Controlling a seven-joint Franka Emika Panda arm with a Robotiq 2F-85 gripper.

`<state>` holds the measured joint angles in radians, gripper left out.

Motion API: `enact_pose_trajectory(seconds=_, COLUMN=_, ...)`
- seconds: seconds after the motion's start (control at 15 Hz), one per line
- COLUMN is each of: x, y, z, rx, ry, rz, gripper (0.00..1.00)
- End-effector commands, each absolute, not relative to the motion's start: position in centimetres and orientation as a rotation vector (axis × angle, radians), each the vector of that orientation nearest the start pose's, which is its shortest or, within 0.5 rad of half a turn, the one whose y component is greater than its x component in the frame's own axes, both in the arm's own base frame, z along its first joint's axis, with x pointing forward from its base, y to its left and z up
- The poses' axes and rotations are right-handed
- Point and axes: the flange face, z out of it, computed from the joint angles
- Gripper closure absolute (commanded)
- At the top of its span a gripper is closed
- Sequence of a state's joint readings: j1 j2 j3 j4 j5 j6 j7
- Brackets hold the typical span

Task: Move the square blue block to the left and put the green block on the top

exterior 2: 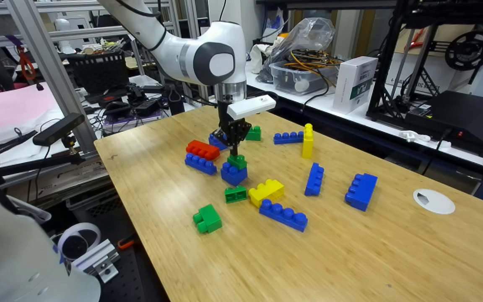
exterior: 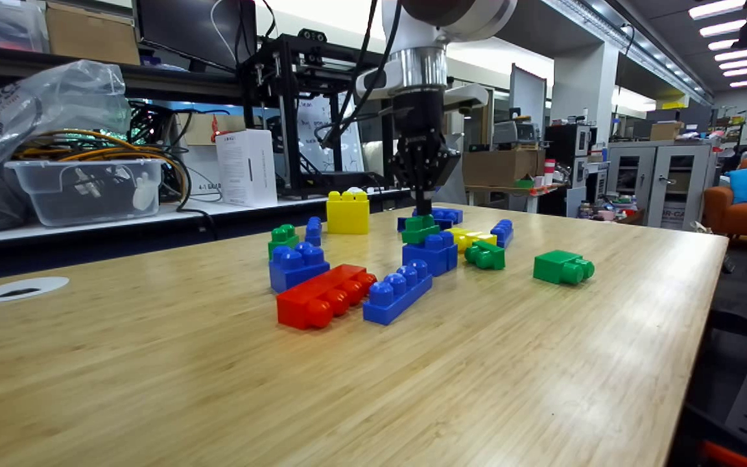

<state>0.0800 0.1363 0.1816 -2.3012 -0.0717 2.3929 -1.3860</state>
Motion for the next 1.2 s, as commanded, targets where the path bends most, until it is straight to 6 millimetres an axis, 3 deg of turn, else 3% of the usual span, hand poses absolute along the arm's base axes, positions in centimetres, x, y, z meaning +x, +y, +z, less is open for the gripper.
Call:
enact_pose_trajectory(seconds=0.0, x=49.88, y=13.27, z=28.61, rx=2.065, ry=2.361, rz=-0.070, gripper=1.00)
enact_pose_trajectory(seconds=1.13, x=50.52, y=13.92, z=29.06, rx=2.025, ry=2.369, rz=-0.047, gripper=1.00)
